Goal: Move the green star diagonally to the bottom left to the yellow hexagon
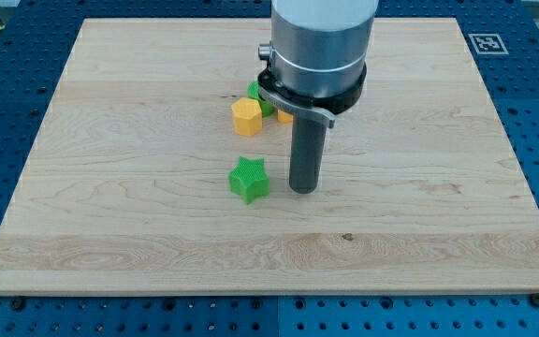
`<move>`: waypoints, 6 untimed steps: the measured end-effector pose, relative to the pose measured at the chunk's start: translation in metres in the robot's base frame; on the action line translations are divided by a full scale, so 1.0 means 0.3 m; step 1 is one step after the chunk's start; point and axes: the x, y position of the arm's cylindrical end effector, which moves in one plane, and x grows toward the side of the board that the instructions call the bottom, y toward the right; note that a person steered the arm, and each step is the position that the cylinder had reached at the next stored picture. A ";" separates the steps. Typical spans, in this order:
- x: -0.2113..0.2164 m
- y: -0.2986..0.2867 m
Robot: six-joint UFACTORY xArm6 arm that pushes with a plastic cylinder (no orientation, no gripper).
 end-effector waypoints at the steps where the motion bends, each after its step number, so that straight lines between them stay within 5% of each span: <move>1: 0.043 0.000; 6: 0.131 -0.053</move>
